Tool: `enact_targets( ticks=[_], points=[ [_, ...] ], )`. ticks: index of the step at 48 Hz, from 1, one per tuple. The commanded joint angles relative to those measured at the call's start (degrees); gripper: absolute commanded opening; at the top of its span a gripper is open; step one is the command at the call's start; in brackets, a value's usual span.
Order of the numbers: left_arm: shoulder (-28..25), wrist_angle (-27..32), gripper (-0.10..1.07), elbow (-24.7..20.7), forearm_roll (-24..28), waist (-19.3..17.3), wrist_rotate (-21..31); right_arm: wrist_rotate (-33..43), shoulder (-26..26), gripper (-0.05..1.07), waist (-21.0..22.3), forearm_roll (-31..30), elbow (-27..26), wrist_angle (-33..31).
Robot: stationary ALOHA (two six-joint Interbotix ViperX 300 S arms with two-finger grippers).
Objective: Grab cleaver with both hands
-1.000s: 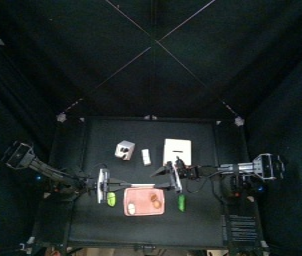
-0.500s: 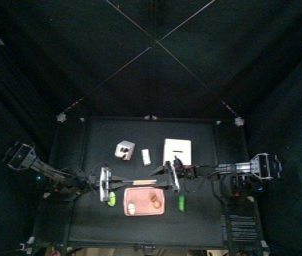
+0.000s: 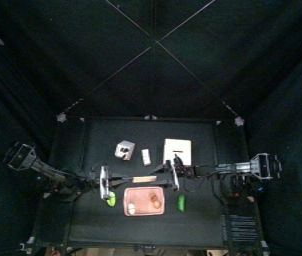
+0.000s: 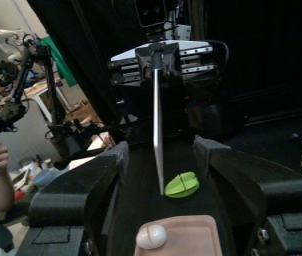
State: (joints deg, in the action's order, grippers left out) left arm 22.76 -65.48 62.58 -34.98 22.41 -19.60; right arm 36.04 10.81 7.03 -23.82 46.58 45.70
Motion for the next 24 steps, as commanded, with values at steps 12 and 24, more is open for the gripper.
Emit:
enact_targets(
  ticks=[12,24],
  points=[
    [0.0,-0.5,0.45,-0.5,-1.1,-0.4,0.0,0.1,0.6,0.66,0.3,0.3,-1.1,0.5],
    [0.0,-0.5,0.45,-0.3,-1.0,-0.4,0.0,0.1,0.7,0.5,0.4,0.3,-1.1,0.5]
  ],
)
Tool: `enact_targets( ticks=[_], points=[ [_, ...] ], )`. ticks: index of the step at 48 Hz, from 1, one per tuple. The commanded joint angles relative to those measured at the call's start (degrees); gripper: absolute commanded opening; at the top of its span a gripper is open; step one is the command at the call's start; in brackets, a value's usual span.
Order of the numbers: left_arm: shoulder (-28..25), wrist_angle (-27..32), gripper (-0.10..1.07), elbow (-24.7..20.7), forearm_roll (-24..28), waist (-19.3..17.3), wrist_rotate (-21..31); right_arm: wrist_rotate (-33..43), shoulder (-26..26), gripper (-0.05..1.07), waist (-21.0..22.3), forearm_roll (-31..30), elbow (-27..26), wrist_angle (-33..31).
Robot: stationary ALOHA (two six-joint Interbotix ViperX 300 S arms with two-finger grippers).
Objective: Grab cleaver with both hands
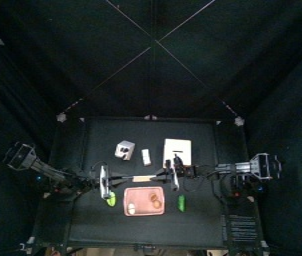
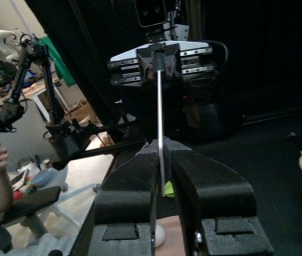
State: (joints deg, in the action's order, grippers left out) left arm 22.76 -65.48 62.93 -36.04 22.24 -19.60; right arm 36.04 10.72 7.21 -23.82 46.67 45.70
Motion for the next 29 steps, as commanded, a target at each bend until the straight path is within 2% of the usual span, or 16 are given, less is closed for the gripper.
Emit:
enact_targets(
  ticks=[1,29],
  points=[
    [0.0,-0.5,0.45,-0.5,0.0,-0.3,0.0,0.1,0.8,0.49,0.3,0.2,-1.1,0.5],
    [0.4,1.5,0.45,2.7,0.2,-0.4,-0.1,0.0,0.5,0.37,0.8,-0.6,-1.2,0.5]
  ],
)
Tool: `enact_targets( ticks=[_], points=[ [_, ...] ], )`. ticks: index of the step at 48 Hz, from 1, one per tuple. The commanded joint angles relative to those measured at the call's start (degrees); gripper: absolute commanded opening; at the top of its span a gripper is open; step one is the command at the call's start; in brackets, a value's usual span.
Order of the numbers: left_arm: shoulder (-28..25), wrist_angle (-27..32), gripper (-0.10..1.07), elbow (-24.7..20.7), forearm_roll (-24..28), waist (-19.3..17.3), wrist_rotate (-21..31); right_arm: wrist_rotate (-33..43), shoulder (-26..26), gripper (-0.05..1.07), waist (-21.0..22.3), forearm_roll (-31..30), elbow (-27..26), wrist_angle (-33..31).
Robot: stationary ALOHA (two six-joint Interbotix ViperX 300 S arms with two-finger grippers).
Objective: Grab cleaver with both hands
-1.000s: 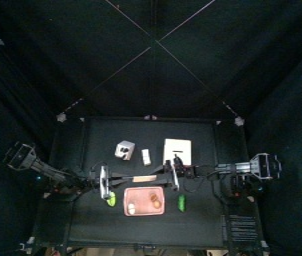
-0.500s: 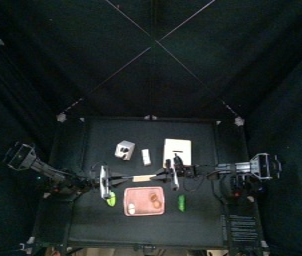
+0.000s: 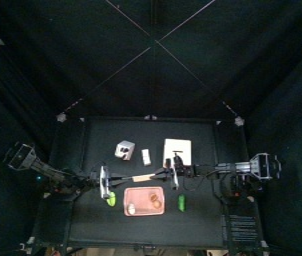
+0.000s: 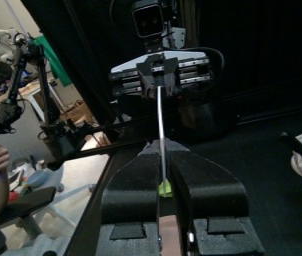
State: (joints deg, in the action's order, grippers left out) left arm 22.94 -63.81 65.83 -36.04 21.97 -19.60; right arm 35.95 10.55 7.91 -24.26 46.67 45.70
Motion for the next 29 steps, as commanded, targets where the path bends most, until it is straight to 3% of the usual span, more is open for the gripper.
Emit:
enact_targets(
  ticks=[1,29],
  points=[
    [0.3,-0.1,0.45,-0.2,0.2,-0.2,-0.1,0.1,0.6,0.37,0.1,-0.2,-1.3,0.5],
    [0.4,0.4,0.45,0.5,0.8,-0.7,-0.1,0.2,0.0,0.36,0.1,-0.6,-1.1,0.5]
  ],
)
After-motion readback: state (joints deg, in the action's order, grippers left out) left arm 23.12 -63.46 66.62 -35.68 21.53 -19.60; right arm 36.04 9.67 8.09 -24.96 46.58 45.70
